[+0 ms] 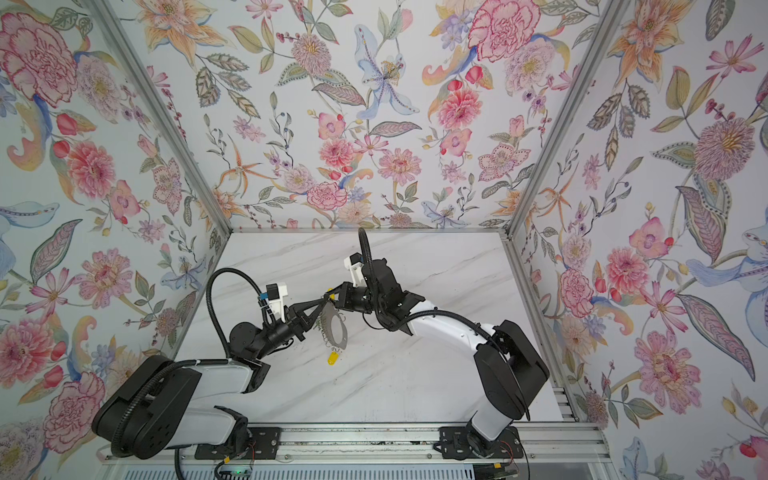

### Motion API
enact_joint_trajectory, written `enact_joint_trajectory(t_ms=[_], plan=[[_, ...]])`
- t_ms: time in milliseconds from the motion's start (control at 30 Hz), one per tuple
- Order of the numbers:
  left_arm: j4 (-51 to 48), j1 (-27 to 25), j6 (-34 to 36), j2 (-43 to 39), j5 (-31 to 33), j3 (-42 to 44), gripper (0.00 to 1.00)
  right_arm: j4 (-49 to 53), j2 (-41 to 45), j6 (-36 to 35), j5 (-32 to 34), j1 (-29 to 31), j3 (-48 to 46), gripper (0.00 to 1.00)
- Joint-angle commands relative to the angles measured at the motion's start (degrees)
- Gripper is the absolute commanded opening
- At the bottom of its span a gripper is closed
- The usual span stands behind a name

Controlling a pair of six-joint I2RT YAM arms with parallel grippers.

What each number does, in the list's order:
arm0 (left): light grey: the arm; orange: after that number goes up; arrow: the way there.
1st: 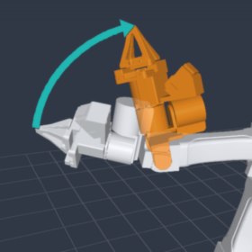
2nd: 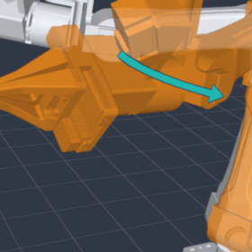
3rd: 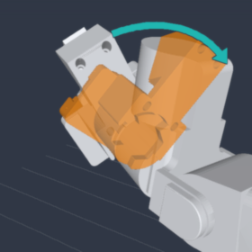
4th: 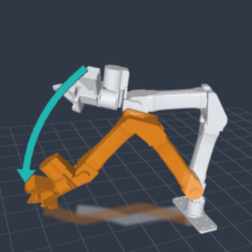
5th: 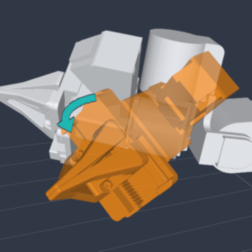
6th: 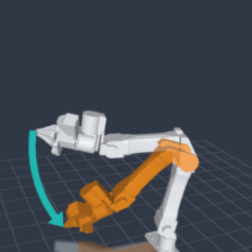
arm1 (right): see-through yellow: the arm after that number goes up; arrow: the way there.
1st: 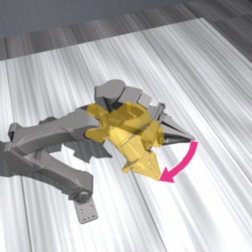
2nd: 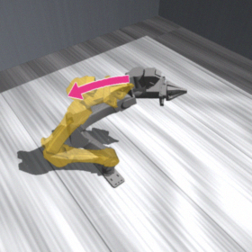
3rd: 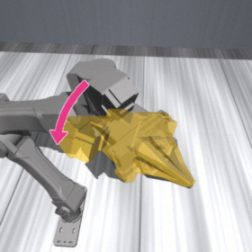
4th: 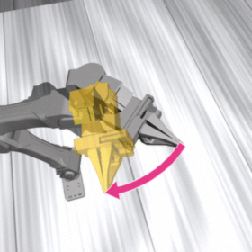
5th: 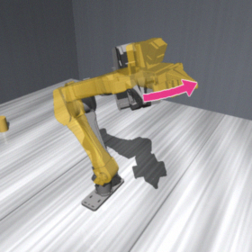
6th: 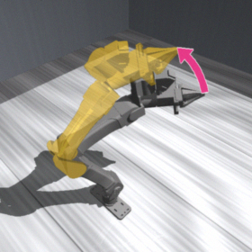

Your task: Remove the keys from the keyring

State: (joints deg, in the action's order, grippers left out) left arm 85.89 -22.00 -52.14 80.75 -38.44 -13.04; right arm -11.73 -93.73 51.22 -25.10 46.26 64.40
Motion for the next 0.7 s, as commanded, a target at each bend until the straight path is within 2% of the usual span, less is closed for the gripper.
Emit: enact_joint_trajectory(t_ms=[0,133,333,667], plan=[[16.85,0.29,-3.54,2.03,-0.44,-1.29,0.0,-0.52,0.24,-0.16,-1.15,1.45,1.75,0.0],[16.65,0.38,-3.23,2.12,-0.34,-1.56,0.0,-0.19,1.26,-0.37,1.44,1.69,1.11,0.0],[16.92,-0.73,-7.88,2.97,-4.9,-5.18,0.0,-0.36,1.12,-3.57,6.55,1.03,1.57,0.0],[16.89,-1.9,-13.2,-0.14,-7.95,-9.52,0.0,-4.82,-1.69,-5.85,8.04,-0.46,5.17,0.0]])
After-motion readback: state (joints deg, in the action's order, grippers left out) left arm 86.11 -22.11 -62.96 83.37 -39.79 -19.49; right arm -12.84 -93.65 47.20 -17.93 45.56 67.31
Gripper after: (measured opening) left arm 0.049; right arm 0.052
